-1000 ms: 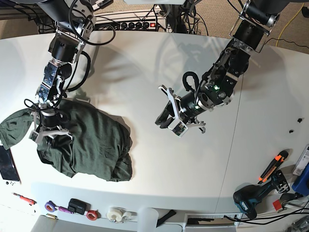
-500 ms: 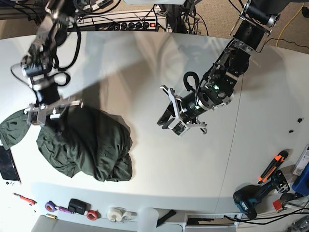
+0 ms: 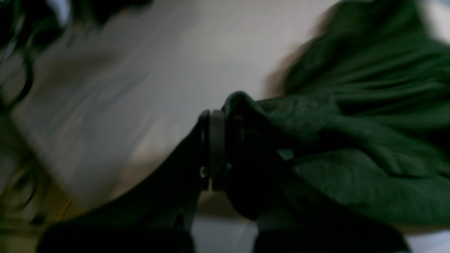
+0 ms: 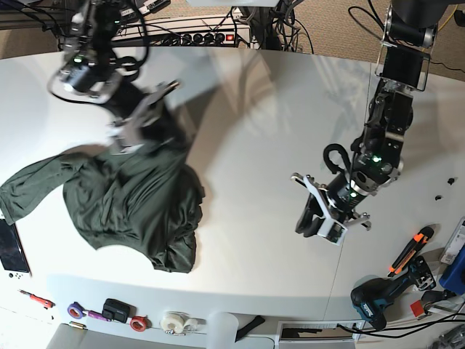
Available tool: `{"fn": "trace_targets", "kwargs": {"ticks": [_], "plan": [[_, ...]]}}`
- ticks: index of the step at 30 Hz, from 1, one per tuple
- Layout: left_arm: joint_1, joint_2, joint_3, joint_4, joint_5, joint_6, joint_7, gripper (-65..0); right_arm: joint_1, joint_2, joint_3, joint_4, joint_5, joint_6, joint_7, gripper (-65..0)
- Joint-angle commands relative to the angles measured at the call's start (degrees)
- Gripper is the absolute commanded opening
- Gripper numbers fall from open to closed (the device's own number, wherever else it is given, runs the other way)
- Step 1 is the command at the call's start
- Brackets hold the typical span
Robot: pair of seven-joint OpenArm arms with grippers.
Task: Layout the t-shirt on the table in an organized manner, then fold the t-shirt properly
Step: 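Lift the grasped shirt with the right gripper and shake it open, then grasp the shirt's collar edge with the left gripper and pull it away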
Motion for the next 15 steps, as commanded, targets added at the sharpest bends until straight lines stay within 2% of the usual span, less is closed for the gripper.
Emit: {"fn": "trace_targets", "kwargs": {"ticks": [1,6,7,10,11,15], "plan": [[-1.09,-0.57,-0.52,0.98,-0.74,-0.20,-1.29,-54.0,0.33,0.48,-2.47,1.09,1.86,0.54,-0.13,-63.8],[-0.76,-0.63,-0.48,0.98,-0.98,-0.42,-1.25,-54.0,0.79,0.50,-13.38,1.09,1.57,0.54,-6.84,-62.7],[-0.61,-0.63,-0.48,0.98,-1.27,-0.39,-1.14,-54.0,0.79,0.48,-14.45,1.09,1.53,0.54,-7.02,-59.7],[-0.15,-0.63,-0.48,0.98,-2.38,-0.42,-1.07,-54.0,0.81,0.46,-15.37,1.09,-0.42,0.54,-6.91,-40.9],[-0.07,-0.66,-0.48,0.98,-2.78,-0.42,-1.05,-54.0,0.96,0.48,-15.08,1.11,-1.27,0.54,-6.75,-36.6],[0.02,-0.63,-0.48,0.98,-3.06,-0.44,-0.92,-54.0,2.89,0.48,-11.37,1.11,-6.01,0.54,-4.57,-35.8]]}}
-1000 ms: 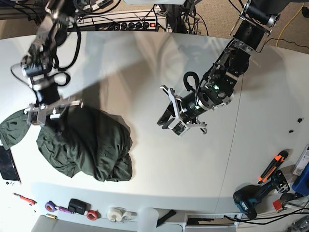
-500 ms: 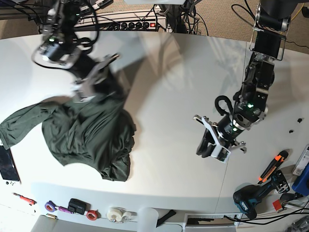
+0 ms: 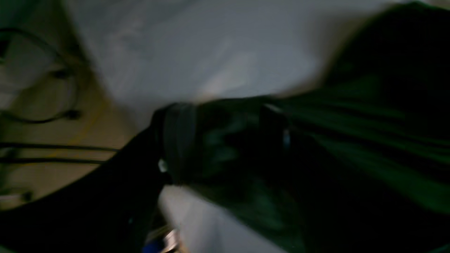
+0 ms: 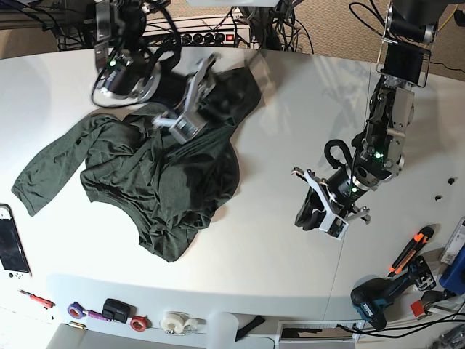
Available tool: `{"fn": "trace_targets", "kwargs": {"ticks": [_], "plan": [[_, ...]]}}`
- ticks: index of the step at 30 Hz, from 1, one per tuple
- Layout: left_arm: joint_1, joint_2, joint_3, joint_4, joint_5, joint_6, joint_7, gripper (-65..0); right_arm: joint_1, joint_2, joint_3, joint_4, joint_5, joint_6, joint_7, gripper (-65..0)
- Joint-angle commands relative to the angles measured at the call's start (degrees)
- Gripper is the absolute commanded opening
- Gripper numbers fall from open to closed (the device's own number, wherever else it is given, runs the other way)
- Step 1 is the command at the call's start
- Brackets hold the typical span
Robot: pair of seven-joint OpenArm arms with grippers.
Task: Layout the t-shirt on the table in an organized manner, then fold the t-shirt properly
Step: 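Grasp the shirt's collar edge with the left gripper and pull it away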
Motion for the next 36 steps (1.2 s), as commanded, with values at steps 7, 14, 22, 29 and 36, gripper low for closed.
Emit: {"fn": "trace_targets", "kwargs": {"ticks": [7,14,22,29,36], "plan": [[-1.29,0.52,-0.42,0.98,-19.21,-3.10,4.37,-54.0,7.61,0.31,15.08,0.92,-10.80,-5.57,14.49,-35.9],[-1.36,7.21,2.69,0.98,-21.97,-11.93,6.71,-54.0,16.79,0.35,21.22,-12.63,-14.56,-10.71,14.86,-59.3],[-1.36,9.90,18.38,0.98,-17.53,-11.98,9.01,-54.0,27.04,2.34,21.09,-41.99,-14.75,-8.94,16.22,-65.0],[-1.33,10.88,22.58,0.98,-6.29,-9.44,5.29,-42.1,30.73,5.03,21.11,-46.64,-16.46,-11.74,17.05,-65.0],[-1.99,16.90,22.64,0.98,-0.15,-2.43,4.44,-35.4,30.58,4.92,21.07,-46.64,-16.70,-11.74,15.52,-65.0]]}}
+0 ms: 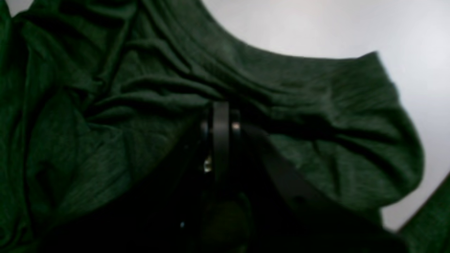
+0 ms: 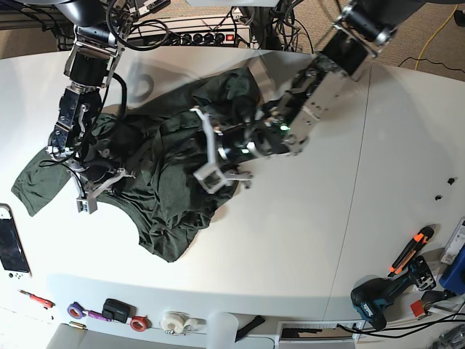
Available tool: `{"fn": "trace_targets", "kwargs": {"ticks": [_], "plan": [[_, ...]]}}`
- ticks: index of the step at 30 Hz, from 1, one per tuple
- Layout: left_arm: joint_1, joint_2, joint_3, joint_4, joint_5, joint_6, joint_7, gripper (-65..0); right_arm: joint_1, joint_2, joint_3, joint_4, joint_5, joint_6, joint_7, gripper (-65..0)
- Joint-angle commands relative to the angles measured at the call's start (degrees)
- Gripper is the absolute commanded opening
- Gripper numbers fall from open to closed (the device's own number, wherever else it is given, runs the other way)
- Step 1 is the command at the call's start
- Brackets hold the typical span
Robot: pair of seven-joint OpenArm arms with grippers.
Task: Layout the t-shirt on the table in an organized manner, then fold the t-shirt properly
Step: 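Grasp the shirt's collar edge with the left gripper and pull it away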
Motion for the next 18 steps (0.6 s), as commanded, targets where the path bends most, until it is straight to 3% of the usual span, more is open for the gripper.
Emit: {"fn": "trace_targets", "kwargs": {"ticks": [1,7,12,15,16,18], "plan": [[-1.25,1.66,-0.09,0.96,0.50,0.26,-1.55,-35.4,1.40,0.81,0.11,0.90,0.52,0.11,0.61,-65.0],[-3.06,5.51,-0.04,-1.44,8.39,7.43,-3.80,-35.4,1.25,0.83,0.11,0.90,0.50,0.11,-1.27,-65.0],[-6.71,7.93,0.26,-13.77,8.48,6.93,-4.17,-35.4,0.24,0.83,0.11,0.90,0.50,0.11,-1.14,-65.0],[-7.98,8.50,0.24,-18.53,8.46,7.19,-7.32,-36.4,-0.70,0.83,0.11,0.90,0.48,0.11,-0.85,-65.0],[-8.11,8.44,0.20,-18.73,8.63,7.45,-7.87,-40.6,-1.01,0.83,0.13,0.90,0.15,0.11,-0.87,-65.0],[-8.61,8.26,0.15,-18.43,10.51,7.58,-7.96,-57.6,-1.66,0.85,0.13,0.90,-2.01,-0.44,-0.70,-65.0]]}}
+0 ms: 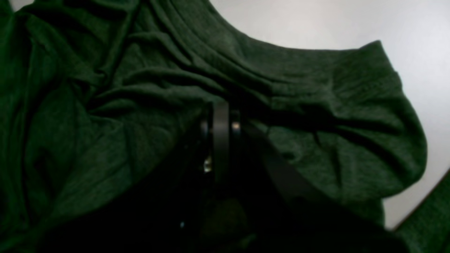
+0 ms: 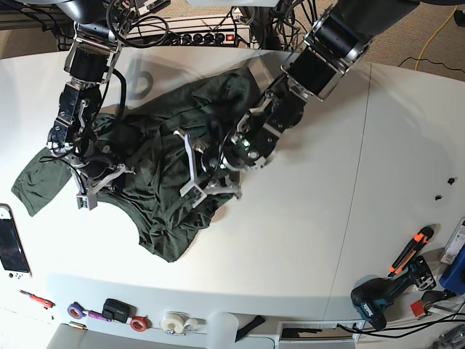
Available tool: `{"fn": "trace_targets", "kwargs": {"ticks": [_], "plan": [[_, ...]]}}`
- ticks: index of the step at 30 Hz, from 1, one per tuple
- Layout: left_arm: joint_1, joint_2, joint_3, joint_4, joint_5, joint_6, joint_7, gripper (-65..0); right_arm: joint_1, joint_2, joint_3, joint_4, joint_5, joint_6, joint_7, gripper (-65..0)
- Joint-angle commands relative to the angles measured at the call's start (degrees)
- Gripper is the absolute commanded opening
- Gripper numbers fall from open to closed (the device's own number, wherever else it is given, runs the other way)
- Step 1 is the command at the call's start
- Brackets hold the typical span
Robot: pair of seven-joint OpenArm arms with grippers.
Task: Layout the t-shirt on the table in an organized manner, then fold the t-shirt properly
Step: 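Grasp the shirt's collar edge with the left gripper and pull it away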
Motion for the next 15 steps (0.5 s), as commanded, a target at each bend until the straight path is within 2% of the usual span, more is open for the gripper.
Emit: {"fn": "trace_targets", "kwargs": {"ticks": [1,4,7,9,15], "plan": [[-1.88,0.35,-0.20,1.64,0.11,-0.02,-1.66,-65.0,0.00,0.68,0.11,0.42,-2.47,-1.29,-1.51,-65.0],[-2.69,-1.84,-0.22,3.30,1.55,0.26,-1.44,-65.0,-1.22,0.83,0.11,0.42,-5.38,-4.83,-0.13,-65.0],[-3.17,-5.14,-0.59,4.92,2.64,4.48,-1.60,-65.0,-2.34,0.81,0.15,0.42,-8.57,-8.44,0.35,-65.0],[-3.48,-7.45,-1.73,5.20,3.63,6.10,-1.70,-65.0,-2.97,0.83,0.15,0.42,-10.19,-10.05,0.42,-65.0],[-3.63,-13.40,-10.93,5.18,3.50,6.45,-2.56,-65.0,-3.91,0.83,0.15,0.42,-11.17,-12.48,0.74,-65.0]]}}
